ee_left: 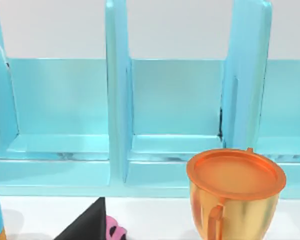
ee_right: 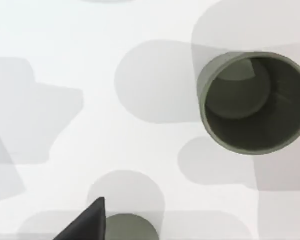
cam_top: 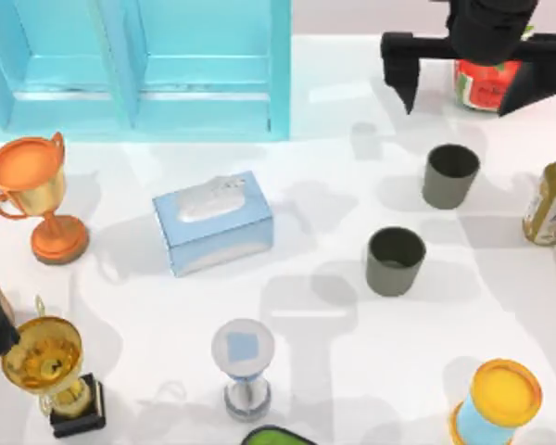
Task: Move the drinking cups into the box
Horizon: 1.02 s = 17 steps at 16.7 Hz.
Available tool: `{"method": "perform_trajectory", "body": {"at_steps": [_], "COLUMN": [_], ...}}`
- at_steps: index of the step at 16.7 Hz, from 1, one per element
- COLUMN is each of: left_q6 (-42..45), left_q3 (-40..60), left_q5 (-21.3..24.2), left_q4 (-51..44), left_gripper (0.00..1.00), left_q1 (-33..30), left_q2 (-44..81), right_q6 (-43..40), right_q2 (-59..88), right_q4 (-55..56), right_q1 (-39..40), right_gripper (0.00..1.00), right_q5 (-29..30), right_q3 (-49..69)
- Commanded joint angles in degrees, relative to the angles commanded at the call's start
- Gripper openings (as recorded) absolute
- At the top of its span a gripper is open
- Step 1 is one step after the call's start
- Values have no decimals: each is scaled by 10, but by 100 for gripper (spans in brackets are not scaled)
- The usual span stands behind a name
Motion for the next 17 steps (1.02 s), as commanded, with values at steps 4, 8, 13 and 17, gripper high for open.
{"method": "perform_trajectory", "body": {"at_steps": [4,8,13,17], "left_q6": [0,0,0,0], "left_q3": [0,0,0,0], "left_q5": [0,0,0,0], "left_q4": [0,0,0,0], "left_gripper": [100,100,100,100], "left_q1": [0,0,0,0], "left_q2": [0,0,0,0], "right_q6": [-2,-2,-4,-5], "right_q2": [62,62,63,71], "right_q4": [-28,-28,15,131], "right_q1": [3,3,1,0], "right_gripper": [100,100,100,100], "right_q5": [5,5,4,4], "right_q3": [62,62,18,-83]}}
